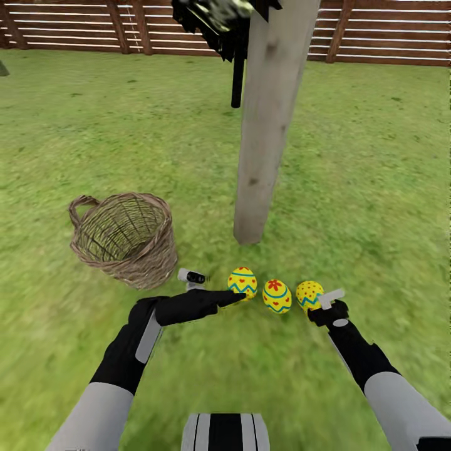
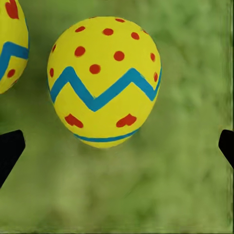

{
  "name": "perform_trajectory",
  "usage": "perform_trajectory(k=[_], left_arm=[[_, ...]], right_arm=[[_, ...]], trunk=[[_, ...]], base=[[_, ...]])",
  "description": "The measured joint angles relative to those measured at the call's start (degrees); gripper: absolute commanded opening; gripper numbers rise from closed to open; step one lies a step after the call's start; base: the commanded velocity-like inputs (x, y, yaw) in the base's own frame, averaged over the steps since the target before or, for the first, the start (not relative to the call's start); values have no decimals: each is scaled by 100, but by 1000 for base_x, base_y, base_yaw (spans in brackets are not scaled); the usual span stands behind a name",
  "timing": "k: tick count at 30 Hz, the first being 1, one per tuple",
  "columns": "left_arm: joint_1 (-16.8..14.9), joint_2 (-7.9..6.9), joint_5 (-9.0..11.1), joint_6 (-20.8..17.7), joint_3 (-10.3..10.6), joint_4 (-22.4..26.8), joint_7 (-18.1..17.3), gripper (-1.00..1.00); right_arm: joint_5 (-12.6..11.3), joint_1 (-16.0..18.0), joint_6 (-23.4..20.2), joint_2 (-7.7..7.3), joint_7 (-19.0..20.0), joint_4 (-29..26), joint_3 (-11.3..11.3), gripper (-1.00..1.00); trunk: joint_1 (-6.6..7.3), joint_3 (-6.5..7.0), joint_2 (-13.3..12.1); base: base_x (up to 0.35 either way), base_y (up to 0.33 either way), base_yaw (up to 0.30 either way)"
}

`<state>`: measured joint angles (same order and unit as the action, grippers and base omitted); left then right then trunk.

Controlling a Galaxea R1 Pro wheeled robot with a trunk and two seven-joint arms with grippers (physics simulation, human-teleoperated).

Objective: Take the three Easter eggs out of the wicker basket on the lawn in the garden, then place them on the lawn next to a single tree (choose any tree) so that all three eggs are next to the same tree and none are left in the basket.

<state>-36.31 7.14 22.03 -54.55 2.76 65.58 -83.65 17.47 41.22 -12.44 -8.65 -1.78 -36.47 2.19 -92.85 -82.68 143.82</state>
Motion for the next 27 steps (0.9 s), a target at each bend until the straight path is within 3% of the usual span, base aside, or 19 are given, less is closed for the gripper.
perform_trajectory(k=[2,4,6,7,9,10,13,16,18,19,22,27], left_arm=[[2,6,4,10,-255,-6,907,100],[-1,-2,9,9,-286,-10,1385,100],[0,-28,3,5,-320,-63,1892,100],[2,-36,4,2,-345,-135,2335,100],[2,-40,2,13,-357,-497,3195,100],[2,-44,11,21,-355,-733,3473,100],[120,-97,-25,37,-348,-1290,3814,100],[262,-247,-33,39,-348,-1573,4006,100],[333,-361,-37,91,-348,-1793,4371,100],[406,-410,-74,219,-346,-2046,4862,100],[496,-427,-47,411,-347,-2298,5437,100],[657,-484,-38,633,-348,-2616,6716,100]], right_arm=[[-24,-10,-768,-5,23,-537,4,100],[-70,-23,-1468,-12,349,-995,10,100],[-73,-27,-2135,-50,1252,-1282,7,100],[-66,-27,-2381,-130,1866,-1369,2,100],[-63,-28,-2536,-309,2664,-1420,0,100],[-64,-34,-2557,-368,2827,-1425,0,100],[-90,-88,-2571,-466,2995,-1299,3,100],[-107,-250,-2568,-480,3111,-1185,6,100],[-109,-407,-2550,-483,3165,-1163,8,100],[-107,-594,-2532,-479,3186,-1155,8,100],[-100,-815,-2517,-466,3205,-1153,8,100],[-115,-1150,-2353,-451,3216,-931,8,100]], trunk=[[8,45,-3],[14,89,-5],[19,133,-8],[21,156,-9],[26,200,-12],[29,222,-14],[36,288,-18],[44,355,-22],[49,399,-24],[51,420,-26],[60,488,-30],[73,599,-36]], base=[[-56,0,0],[-11,0,0],[-2,0,0],[0,0,0],[0,0,0],[0,0,0],[0,0,0],[0,0,0],[0,0,0],[0,0,0],[0,0,0],[0,0,0]])
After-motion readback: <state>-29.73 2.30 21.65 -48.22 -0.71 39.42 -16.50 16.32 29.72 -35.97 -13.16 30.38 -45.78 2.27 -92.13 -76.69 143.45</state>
